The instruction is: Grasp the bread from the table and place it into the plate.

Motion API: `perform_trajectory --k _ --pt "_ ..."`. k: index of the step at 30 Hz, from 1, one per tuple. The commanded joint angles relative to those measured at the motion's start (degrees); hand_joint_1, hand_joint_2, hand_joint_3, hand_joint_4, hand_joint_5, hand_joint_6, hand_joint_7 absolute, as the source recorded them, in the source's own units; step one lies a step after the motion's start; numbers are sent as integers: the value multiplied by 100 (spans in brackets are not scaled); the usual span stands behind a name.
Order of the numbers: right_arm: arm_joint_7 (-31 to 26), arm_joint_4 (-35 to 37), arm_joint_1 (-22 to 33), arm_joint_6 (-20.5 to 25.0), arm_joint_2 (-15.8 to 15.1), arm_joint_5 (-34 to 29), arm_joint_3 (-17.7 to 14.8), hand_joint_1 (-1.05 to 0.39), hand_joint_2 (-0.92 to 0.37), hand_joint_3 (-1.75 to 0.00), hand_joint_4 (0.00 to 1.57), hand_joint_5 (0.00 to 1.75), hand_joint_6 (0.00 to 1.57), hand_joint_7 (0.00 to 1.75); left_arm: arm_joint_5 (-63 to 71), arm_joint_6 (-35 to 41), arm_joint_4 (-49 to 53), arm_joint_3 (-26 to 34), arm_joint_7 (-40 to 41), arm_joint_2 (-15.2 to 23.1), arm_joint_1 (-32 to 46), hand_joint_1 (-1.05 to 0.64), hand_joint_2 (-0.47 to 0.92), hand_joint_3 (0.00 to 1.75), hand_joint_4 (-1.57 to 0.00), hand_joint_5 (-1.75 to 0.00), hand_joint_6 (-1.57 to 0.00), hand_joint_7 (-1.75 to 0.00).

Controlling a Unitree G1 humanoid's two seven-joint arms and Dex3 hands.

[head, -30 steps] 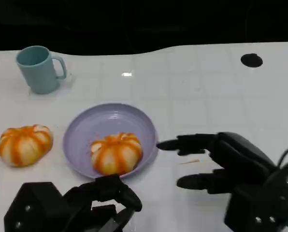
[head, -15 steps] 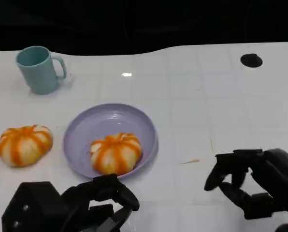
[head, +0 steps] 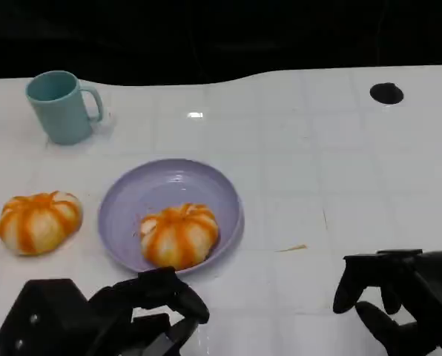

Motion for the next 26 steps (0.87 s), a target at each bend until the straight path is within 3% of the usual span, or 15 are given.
perform_trajectory --k 1,12,26 --pt "-235 156 15 -106 -44 -64 -27 -3 -21 -128 93 174 96 121 -88 78 -93 101 -13 40 103 -34 92 54 -68 -175 -61 -146" --pt "-373 278 -40 -74 -58 -376 55 -7 -21 -125 96 175 96 129 -173 95 -142 231 -85 60 177 -30 92 57 -65 -175 -58 -146" --pt "-331 154 -29 136 -13 -521 138 -9 -25 -118 94 175 94 127 -211 49 -128 290 -106 140 199 -30 92 57 -64 -175 -58 -146"
